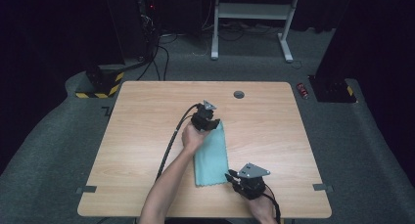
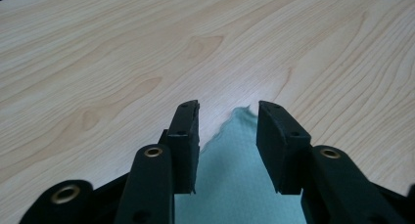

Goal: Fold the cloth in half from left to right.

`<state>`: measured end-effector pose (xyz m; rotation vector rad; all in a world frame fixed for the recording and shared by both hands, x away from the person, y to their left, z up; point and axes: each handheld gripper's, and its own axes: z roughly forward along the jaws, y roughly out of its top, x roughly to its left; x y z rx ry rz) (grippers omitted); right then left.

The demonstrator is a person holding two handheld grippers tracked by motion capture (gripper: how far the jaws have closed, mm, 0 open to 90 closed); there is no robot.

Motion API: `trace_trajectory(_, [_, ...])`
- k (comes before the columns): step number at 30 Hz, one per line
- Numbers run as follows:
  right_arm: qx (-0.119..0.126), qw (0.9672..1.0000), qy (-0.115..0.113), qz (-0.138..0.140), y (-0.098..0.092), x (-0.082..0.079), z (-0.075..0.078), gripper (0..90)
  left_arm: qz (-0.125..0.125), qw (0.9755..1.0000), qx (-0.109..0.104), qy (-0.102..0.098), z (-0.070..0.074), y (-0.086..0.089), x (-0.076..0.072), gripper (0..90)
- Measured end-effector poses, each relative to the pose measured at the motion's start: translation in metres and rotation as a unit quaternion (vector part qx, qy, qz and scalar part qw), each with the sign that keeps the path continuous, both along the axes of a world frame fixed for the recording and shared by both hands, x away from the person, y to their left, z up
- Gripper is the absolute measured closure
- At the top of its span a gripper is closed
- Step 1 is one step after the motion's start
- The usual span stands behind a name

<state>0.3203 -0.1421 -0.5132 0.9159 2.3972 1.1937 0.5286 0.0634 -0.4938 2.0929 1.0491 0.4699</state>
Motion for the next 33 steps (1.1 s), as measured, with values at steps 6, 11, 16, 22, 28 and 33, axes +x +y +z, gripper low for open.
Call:
trace_trajectory(6, [-0.011,0.9998,0.004,0.012,0.012,0.010,-0.002,75.3,0.025,0.9997,0.000,0.007,-0.002,0.024,-0.006,57.4])
trace_trajectory(11, [-0.014,0.9997,0.012,0.014,0.015,0.014,-0.005,74.5,0.044,0.9990,0.000,0.012,-0.009,0.037,-0.010,54.6])
trace_trajectory(16, [-0.019,0.9995,0.018,0.017,0.017,0.015,-0.007,74.0,0.061,0.9980,0.002,0.018,-0.016,0.049,-0.012,51.2])
trace_trajectory(22, [-0.025,0.9992,0.026,0.018,0.018,0.015,-0.010,73.7,0.077,0.9964,0.033,0.011,-0.023,0.061,-0.012,49.3])
trace_trajectory(28, [-0.027,0.9990,0.028,0.019,0.018,0.015,-0.010,73.7,0.096,0.9944,0.042,0.010,-0.022,0.069,-0.010,46.9])
trace_trajectory(33, [-0.027,0.9990,0.030,0.019,0.018,0.015,-0.010,73.7,0.103,0.9943,-0.016,0.021,-0.016,0.081,-0.016,45.4])
